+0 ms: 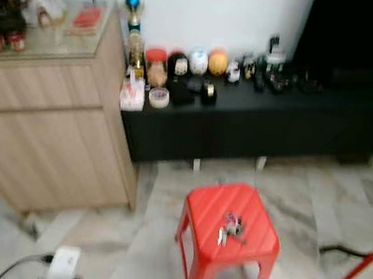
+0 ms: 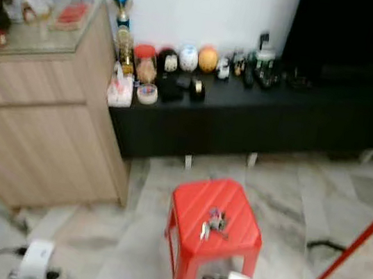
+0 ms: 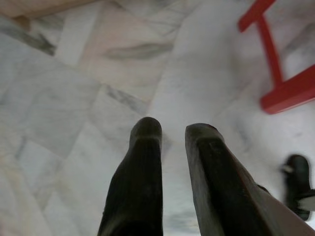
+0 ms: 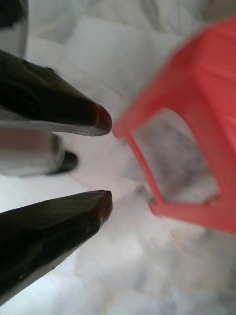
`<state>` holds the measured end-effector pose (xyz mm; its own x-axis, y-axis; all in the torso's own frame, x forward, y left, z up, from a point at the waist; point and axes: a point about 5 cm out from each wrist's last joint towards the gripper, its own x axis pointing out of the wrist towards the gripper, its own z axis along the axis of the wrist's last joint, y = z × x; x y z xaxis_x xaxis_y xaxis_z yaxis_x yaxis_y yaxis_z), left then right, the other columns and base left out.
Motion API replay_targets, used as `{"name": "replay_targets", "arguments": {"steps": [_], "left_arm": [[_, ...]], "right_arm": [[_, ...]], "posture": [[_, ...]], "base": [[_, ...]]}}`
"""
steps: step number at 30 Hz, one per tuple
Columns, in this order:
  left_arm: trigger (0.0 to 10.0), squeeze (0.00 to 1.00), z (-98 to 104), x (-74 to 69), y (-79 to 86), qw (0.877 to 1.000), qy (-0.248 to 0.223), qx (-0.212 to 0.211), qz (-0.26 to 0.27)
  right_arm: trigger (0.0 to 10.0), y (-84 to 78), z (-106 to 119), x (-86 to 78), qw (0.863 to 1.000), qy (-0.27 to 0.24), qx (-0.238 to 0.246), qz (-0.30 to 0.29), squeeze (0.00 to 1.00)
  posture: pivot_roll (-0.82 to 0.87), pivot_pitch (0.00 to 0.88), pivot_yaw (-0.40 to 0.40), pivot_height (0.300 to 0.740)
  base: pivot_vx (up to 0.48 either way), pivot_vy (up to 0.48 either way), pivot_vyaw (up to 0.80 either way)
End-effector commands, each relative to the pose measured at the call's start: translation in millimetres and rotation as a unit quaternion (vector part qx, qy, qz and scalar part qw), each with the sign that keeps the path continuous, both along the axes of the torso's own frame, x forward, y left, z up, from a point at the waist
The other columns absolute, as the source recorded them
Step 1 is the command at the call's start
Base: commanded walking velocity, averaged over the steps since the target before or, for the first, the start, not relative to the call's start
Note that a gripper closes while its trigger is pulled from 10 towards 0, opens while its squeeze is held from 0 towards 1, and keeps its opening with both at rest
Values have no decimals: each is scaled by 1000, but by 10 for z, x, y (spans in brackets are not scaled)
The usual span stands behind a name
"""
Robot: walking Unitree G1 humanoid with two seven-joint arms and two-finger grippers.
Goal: Hang keys on a hook
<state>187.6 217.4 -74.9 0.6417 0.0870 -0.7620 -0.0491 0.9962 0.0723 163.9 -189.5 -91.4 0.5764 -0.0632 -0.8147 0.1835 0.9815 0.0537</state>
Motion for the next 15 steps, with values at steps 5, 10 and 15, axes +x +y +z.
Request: {"name": "replay_targets", "arguments": {"steps": [5,10,15], "left_arm": [[10000,0,19,-23,137,1000,2,12,14],[10000,0,18,-24,137,1000,2,13,14],[10000,0,19,-23,142,1000,3,19,12]], "right_arm": [[10000,146,27,95,1000,-14,15,11,0],[10000,147,33,109,1000,-16,15,12,0],[10000,155,43,134,1000,-19,16,13,0]], "posture": [[-42,0,56,740],[-43,0,55,740],[-43,0,56,740]], "base": [[361,0,0],[347,0,0],[0,0,0]]}}
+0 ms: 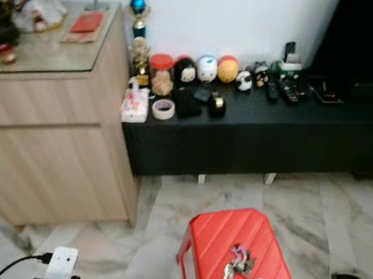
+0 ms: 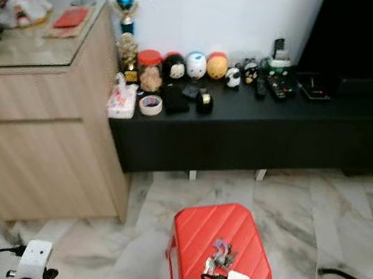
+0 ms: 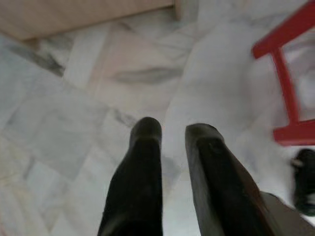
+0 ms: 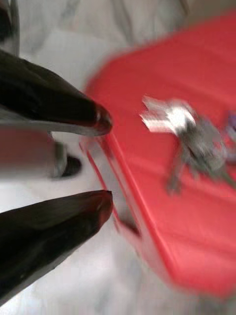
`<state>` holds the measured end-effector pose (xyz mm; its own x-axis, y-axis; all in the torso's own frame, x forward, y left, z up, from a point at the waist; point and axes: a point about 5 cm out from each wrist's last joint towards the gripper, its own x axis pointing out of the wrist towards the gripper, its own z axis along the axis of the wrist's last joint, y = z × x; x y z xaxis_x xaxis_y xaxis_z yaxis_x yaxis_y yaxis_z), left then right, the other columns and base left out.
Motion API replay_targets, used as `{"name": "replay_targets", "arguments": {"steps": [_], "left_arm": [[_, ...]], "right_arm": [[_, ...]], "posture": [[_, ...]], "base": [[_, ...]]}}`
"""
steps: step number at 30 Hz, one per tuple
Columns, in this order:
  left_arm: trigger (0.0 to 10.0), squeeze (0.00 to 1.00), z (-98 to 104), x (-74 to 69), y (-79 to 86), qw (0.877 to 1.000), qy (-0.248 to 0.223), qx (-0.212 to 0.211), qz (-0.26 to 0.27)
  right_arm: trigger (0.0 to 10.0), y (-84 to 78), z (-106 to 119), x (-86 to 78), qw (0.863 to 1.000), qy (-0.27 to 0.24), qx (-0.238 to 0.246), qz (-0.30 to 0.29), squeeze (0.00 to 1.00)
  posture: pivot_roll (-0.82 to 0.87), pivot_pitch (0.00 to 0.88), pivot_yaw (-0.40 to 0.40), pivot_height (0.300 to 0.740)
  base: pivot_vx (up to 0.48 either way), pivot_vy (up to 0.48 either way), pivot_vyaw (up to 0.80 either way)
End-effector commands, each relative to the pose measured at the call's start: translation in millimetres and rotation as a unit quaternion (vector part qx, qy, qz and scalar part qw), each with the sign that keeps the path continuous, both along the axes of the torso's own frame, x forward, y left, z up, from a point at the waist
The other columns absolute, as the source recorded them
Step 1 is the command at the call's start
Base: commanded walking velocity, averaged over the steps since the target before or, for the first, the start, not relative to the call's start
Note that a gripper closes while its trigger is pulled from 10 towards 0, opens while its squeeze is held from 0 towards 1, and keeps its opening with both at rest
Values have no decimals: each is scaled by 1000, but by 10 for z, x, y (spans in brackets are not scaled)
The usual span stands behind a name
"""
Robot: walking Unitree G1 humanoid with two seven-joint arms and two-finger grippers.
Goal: Hang keys on a hook
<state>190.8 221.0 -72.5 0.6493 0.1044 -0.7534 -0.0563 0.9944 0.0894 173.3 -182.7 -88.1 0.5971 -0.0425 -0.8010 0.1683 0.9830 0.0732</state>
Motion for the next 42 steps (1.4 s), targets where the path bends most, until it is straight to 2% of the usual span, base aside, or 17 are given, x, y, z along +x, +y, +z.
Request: {"name": "replay_targets", "arguments": {"steps": [1,13,18,24,32,35,38,39,40,41,42], "left_arm": [[10000,0,-5,-54,107,1000,9,11,7],[10000,0,-2,-49,105,1000,9,15,0],[10000,0,-3,-50,104,1000,8,14,1],[10000,0,0,-49,103,1000,6,17,-2],[10000,0,-7,-61,100,1000,5,17,4],[10000,0,-7,-65,100,1000,4,17,5],[10000,0,5,-55,98,1000,-12,13,17],[10000,0,6,-55,98,1000,-13,13,18],[10000,0,20,-40,95,999,-25,12,16],[10000,0,20,-40,95,999,-25,12,16],[10000,0,46,-15,88,999,-47,9,15]], "right_arm": [[10000,91,15,50,1000,-8,8,7,0],[10000,105,30,82,1000,-14,10,11,0],[10000,107,49,119,1000,-22,9,12,0],[10000,109,95,206,999,-38,9,15,0],[10000,106,121,252,999,-45,7,19,0],[10000,106,157,309,998,-60,7,20,0],[10000,83,273,481,994,-102,-6,25,0],[10000,81,280,491,994,-104,-7,26,0],[10000,73,347,579,991,-127,-13,30,0],[10000,73,347,579,991,-127,-13,30,0],[10000,57,459,716,986,-164,-22,33,0]], "posture": [[-43,0,56,740],[-44,0,55,740],[-43,0,53,740],[-47,0,53,740],[-49,0,50,740],[-52,0,50,740],[-51,0,46,740],[-51,0,46,740],[-53,0,43,740],[-53,0,43,740],[-55,0,40,740]], "base": [[0,0,0],[0,-257,0],[0,-310,0],[0,0,0],[0,-338,0],[0,0,0],[0,0,0],[0,0,0],[0,0,0],[0,0,0],[0,0,0]]}}
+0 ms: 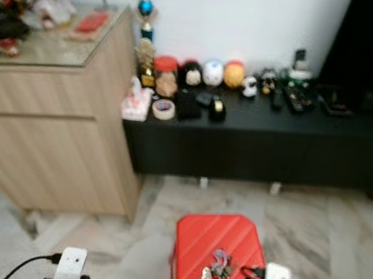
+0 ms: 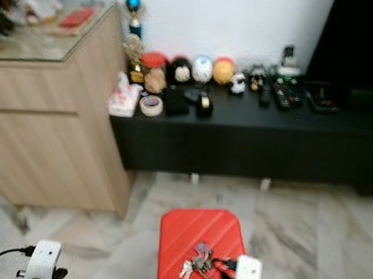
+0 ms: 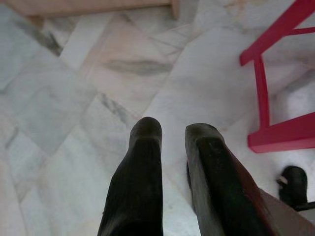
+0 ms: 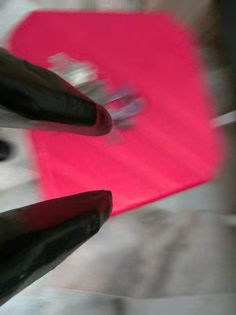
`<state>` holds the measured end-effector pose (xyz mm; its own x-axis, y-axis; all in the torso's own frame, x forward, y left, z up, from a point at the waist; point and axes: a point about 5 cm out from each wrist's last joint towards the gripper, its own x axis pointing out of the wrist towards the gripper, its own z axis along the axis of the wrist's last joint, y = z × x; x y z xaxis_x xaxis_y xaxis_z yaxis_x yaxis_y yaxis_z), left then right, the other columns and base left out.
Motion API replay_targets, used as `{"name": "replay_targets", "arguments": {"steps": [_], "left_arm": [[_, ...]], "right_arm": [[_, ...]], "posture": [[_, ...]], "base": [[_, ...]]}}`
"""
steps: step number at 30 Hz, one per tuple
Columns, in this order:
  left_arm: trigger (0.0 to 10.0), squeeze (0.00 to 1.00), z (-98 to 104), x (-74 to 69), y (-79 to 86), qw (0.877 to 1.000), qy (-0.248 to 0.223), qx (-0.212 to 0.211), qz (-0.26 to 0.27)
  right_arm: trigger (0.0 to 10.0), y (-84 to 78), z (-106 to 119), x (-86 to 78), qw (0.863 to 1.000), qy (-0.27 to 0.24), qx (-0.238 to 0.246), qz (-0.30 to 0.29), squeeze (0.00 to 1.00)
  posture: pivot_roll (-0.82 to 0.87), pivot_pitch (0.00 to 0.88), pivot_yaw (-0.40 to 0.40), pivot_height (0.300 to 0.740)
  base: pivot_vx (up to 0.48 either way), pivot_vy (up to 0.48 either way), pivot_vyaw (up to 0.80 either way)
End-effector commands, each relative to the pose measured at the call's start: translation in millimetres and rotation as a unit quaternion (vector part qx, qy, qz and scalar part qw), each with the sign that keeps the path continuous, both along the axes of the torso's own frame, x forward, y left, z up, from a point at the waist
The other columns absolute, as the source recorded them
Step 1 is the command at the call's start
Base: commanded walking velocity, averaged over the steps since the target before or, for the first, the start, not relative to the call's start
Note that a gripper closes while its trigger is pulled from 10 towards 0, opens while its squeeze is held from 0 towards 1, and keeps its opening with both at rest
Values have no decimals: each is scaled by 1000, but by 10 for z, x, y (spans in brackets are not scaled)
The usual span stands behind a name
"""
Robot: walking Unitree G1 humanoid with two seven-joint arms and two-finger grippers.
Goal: Hang keys on a hook
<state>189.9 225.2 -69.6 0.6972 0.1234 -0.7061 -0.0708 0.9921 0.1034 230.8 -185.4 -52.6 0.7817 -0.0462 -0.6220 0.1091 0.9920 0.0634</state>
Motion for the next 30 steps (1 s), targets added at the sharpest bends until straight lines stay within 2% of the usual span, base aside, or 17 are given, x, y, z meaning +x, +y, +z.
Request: {"name": "replay_targets", "arguments": {"steps": [1,4,7,13,14,15,16,17,22,26,30], "left_arm": [[10000,0,25,0,44,1000,-20,-2,11],[10000,0,54,26,34,999,-43,-6,9],[10000,0,105,66,6,996,-83,-24,1],[10000,0,174,107,-24,991,-130,-31,-19],[10000,0,430,458,-63,978,-202,-26,-33],[10000,0,685,739,-109,964,-261,-20,-45],[10000,0,891,926,-154,951,-305,-18,-52],[10000,0,1009,1017,-183,942,-329,-18,-55],[10000,0,1363,1170,-399,900,-425,-41,-84],[10000,0,1473,1222,-422,893,-439,-48,-83],[10000,0,1463,1193,-408,898,-428,-52,-84]], "right_arm": [[10000,81,137,178,999,-47,-3,13,0],[10000,84,275,319,995,-92,-10,23,0],[10000,107,521,520,984,-171,-24,36,0],[10000,220,678,589,970,-229,-39,70,0],[10000,232,685,583,969,-233,-40,72,0],[10000,242,690,578,968,-237,-39,73,0],[10000,248,694,574,967,-240,-39,73,0],[10000,251,697,568,967,-242,-39,73,0],[10000,252,629,474,971,-233,-34,41,0],[10000,237,635,456,971,-236,-32,33,0],[10000,224,637,448,972,-232,-39,27,0]], "posture": [[-55,0,40,740],[-53,0,39,740],[-64,0,39,740],[-73,0,35,740],[-73,0,33,740],[-73,0,32,740],[-73,0,30,740],[-71,0,28,740],[-71,0,20,740],[-71,0,20,740],[-80,0,22,740]], "base": [[0,0,0],[0,0,0],[0,0,0],[0,0,0],[0,0,0],[0,0,0],[0,0,0],[0,0,0],[0,0,0],[0,0,0],[0,0,0]]}}
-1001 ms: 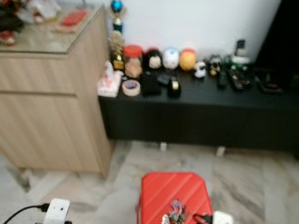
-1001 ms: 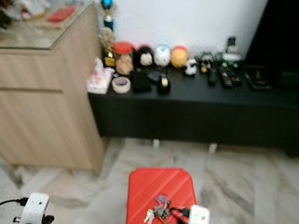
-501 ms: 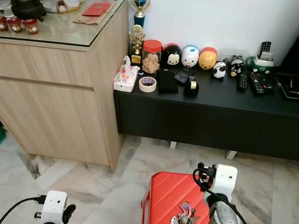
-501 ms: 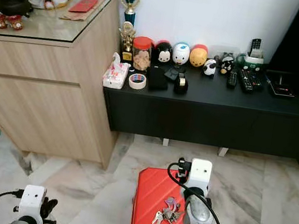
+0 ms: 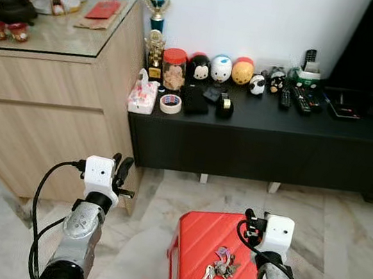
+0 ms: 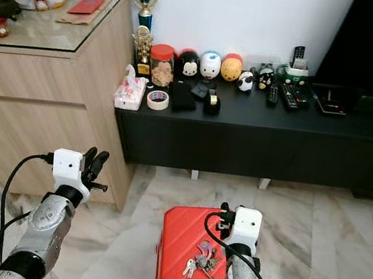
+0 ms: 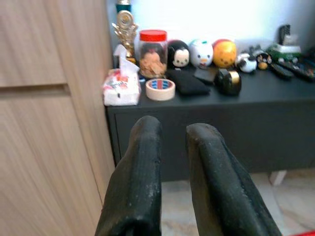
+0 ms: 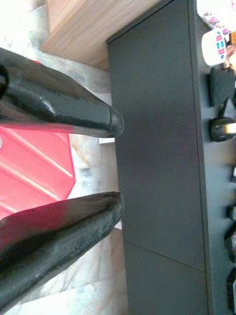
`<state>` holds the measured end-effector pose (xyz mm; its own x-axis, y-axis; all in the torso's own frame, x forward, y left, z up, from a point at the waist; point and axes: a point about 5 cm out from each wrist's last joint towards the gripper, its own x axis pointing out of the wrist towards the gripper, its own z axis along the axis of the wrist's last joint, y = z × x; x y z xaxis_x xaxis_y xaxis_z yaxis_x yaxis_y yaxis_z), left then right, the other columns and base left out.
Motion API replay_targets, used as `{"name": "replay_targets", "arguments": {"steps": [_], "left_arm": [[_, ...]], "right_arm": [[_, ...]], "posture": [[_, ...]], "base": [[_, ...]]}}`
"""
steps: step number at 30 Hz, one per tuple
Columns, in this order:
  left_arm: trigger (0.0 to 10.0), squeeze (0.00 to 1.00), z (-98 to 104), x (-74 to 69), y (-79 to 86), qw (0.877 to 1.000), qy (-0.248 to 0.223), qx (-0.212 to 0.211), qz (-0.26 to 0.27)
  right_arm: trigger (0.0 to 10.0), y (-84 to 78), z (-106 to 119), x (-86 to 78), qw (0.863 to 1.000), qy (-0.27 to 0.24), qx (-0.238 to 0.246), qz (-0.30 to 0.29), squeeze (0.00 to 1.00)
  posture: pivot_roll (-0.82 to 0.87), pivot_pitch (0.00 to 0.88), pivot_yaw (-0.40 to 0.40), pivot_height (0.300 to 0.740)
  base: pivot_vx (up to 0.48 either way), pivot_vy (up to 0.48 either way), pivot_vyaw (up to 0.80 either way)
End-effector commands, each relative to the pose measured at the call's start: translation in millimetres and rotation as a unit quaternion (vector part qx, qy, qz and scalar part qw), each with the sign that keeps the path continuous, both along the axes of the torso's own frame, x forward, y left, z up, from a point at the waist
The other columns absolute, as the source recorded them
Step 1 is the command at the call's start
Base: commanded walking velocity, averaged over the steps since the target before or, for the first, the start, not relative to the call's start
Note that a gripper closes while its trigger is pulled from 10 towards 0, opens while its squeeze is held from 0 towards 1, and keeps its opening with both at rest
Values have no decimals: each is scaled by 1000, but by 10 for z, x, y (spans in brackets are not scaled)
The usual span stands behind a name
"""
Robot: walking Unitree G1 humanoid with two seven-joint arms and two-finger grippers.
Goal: Hang keys on a hook
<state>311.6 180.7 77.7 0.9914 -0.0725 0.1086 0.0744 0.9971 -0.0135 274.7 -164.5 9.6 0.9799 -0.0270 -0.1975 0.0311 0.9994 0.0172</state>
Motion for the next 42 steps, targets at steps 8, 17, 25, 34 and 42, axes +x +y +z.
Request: {"name": "replay_targets", "arguments": {"steps": [8,17,25,34,42], "left_arm": [[10000,0,-83,-64,12,1000,23,2,-1],[10000,0,-104,-77,7,999,39,1,-4],[10000,0,-110,-84,-6,999,45,0,-6],[10000,0,-91,-66,-13,999,47,-3,-5],[10000,0,-107,-74,-19,998,54,-8,-5]], "right_arm": [[10000,-4,-32,11,1000,25,-2,5,0],[10000,25,-50,-14,999,30,-7,17,0],[10000,49,-84,-17,999,48,-3,15,0],[10000,42,-68,2,999,45,-4,19,0],[10000,29,-84,-4,998,54,-7,20,0]], "posture": [[-72,0,16,715],[-75,0,23,685],[-74,0,27,685],[-71,0,25,640],[-69,0,22,640]], "base": [[0,0,0],[0,0,0],[0,0,0],[0,0,0],[0,0,0]]}}
